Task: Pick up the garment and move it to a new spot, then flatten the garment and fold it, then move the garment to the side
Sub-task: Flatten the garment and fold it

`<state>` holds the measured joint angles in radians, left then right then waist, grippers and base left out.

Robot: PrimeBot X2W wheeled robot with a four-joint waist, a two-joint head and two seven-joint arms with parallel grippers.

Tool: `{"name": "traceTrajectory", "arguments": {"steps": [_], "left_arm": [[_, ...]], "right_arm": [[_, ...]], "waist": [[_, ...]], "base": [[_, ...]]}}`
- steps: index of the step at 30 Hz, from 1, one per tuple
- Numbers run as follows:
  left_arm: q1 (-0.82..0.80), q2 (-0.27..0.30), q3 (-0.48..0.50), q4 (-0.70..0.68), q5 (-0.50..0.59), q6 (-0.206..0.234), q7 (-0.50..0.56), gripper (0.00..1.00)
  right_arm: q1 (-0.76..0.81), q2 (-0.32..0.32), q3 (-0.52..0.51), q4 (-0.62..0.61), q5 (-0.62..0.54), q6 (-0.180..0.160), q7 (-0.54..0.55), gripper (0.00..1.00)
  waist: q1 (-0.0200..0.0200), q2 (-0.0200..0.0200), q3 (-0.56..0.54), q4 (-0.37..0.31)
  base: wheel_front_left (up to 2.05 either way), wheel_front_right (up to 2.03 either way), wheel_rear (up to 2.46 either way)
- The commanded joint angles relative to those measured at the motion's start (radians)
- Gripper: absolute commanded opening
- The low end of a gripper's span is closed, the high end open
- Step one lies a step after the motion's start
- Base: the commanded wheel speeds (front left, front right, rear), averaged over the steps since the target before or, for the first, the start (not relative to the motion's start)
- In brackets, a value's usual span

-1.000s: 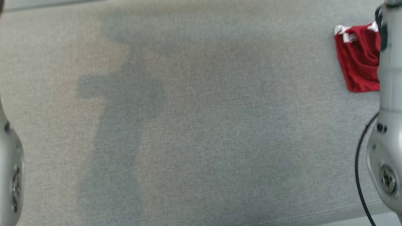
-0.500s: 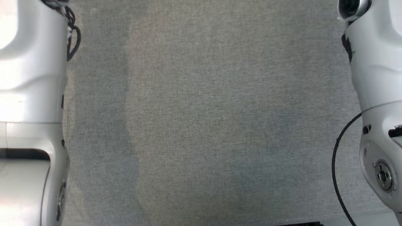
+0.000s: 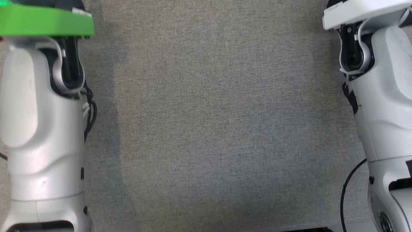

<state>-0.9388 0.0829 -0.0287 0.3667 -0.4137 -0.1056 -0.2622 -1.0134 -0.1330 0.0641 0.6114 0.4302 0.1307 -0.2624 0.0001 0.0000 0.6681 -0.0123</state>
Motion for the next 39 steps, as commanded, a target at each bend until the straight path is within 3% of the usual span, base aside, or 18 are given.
{"name": "traceTrajectory", "arguments": {"steps": [1, 14, 24, 39], "left_arm": [[0.058, -0.003, 0.016, -0.033, -0.007, -0.006, -0.003, 0.0], [0.512, -0.031, -0.014, -0.278, -0.025, -0.014, -0.003, 0.0], [0.8, -0.031, -0.103, -0.403, -0.067, 0.053, -0.003, 0.0], [1.093, -0.009, -0.178, -0.688, -0.016, 0.153, 0.053, 0.0]], "right_arm": [[0.044, -0.01, -0.004, -0.032, 0.017, 0.0, -0.003, 0.0], [0.401, 0.001, 0.016, -0.275, 0.061, 0.0, -0.003, 0.0], [0.718, 0.002, -0.005, -0.428, 0.08, 0.0, -0.003, 0.0], [1.095, 0.054, -0.105, -0.775, 0.013, 0.0, 0.124, 0.0]], "waist": [[-0.0001, 0.0, -0.055, -0.01], [-0.0001, 0.0, -0.27, 0.011], [-0.0001, 0.0, -0.452, 0.048], [-0.0001, 0.0, -0.555, 0.054]], "base": [[0.0, 0.0, 0.0], [0.0, 0.0, 0.0], [0.0, 0.0, 0.0], [0.0, 0.0, 0.0]]}}
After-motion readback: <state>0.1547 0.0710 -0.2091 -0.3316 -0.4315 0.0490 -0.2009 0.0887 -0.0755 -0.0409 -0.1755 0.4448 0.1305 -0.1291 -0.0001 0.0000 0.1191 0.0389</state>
